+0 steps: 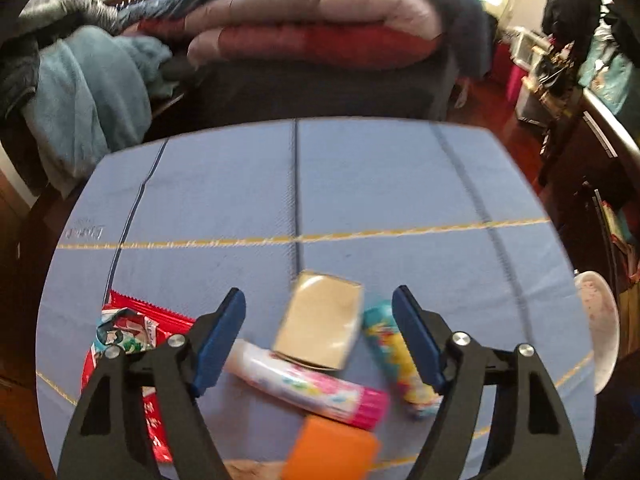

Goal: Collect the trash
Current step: 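Grasp the beige box with the left gripper while the right grasps the blue-yellow tube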

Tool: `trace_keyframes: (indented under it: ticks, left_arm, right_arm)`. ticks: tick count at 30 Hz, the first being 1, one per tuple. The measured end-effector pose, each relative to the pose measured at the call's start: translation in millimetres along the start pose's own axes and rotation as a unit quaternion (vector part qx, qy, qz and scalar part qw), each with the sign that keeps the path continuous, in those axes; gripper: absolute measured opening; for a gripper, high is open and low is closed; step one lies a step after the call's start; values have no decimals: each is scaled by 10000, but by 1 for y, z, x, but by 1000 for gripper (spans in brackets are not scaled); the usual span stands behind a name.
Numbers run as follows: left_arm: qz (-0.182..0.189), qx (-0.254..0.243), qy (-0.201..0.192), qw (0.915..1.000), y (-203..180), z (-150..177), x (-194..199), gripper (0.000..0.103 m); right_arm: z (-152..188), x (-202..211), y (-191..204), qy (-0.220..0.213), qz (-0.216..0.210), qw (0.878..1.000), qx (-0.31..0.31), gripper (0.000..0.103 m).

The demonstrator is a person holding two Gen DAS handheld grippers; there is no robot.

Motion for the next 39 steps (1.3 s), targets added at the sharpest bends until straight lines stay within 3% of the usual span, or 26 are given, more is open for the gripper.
trace_keyframes:
  ticks: [3,6,17,23,27,34,39]
  left_arm:
    - [32,23,61,10000,8,1,-8,69]
    - [45,16,112,9999,10,2,-10,44]
    - [499,215,-31,9985,20,11,-6,42]
    - [644,531,-467,9954,44,2,23,42]
    - [649,571,-678,9939,56,-4,43,42]
    - [695,568,-800,9927,67,-5,58,42]
    - [757,536,-868,9919,67,-8,62,42]
  right_arm:
    - [-1,1,11,-5,-68,9999,98,88]
    - [-2,0,25,3,-138,9997,208,88]
    - [-7,-13,82,26,-439,9973,591,88]
    - [-20,-36,115,57,-494,9958,770,88]
    - [-20,-60,133,218,-329,9942,1001,77]
    - [-16,-83,152,475,-333,9904,1253,76]
    - [-16,-94,162,494,-340,9892,1336,64]
Point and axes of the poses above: each gripper's, at about its wrist camera, not at the fingertips, and x roughly against the way its jaws point, y to its left, z to its underside, the point moved 5 cm from there along -x, roughly the way its jaws point, and after that the axes turned 11 degrees about z, right-handed, at the moved point
